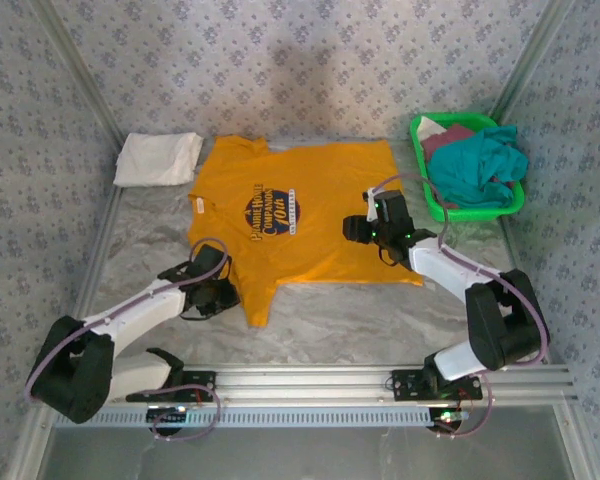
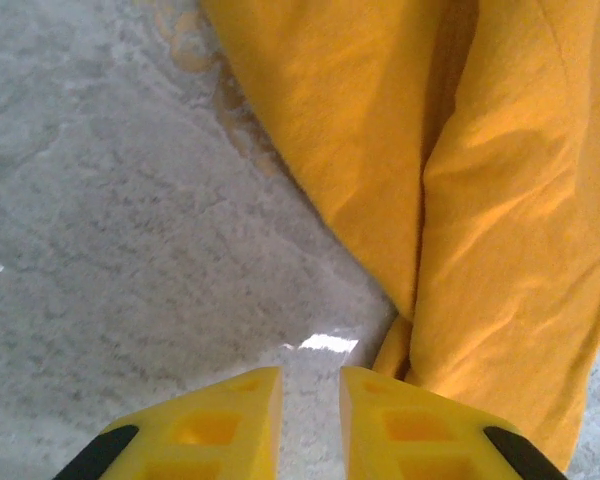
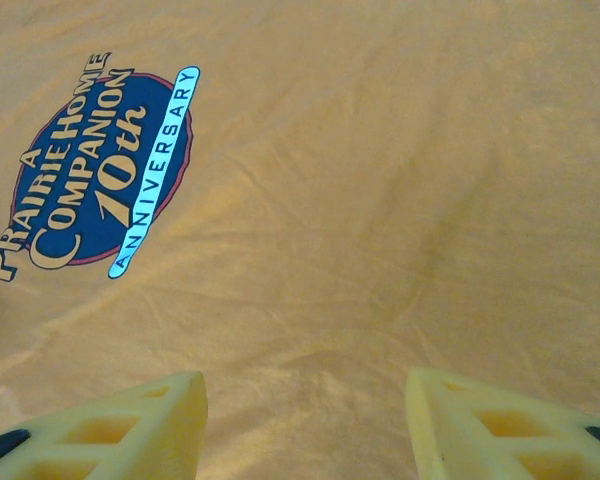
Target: Fold and stack the t-shirts
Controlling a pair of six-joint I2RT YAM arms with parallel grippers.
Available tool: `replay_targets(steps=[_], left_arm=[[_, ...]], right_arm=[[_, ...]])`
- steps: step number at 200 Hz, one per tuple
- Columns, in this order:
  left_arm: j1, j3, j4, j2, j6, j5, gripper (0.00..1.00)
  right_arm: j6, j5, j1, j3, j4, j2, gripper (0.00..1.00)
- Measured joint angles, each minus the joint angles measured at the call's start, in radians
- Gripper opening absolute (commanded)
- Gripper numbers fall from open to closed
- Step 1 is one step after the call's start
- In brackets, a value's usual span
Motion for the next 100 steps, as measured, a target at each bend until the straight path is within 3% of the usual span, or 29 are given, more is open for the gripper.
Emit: replay_targets(steps=[100], left_arm=[[-0.003, 0.001, 0.091, 0.068, 0.0, 0.035, 0.22]], right_arm=[[-0.003, 0.018, -0.002, 0.019, -0.001, 0.045, 0.56]])
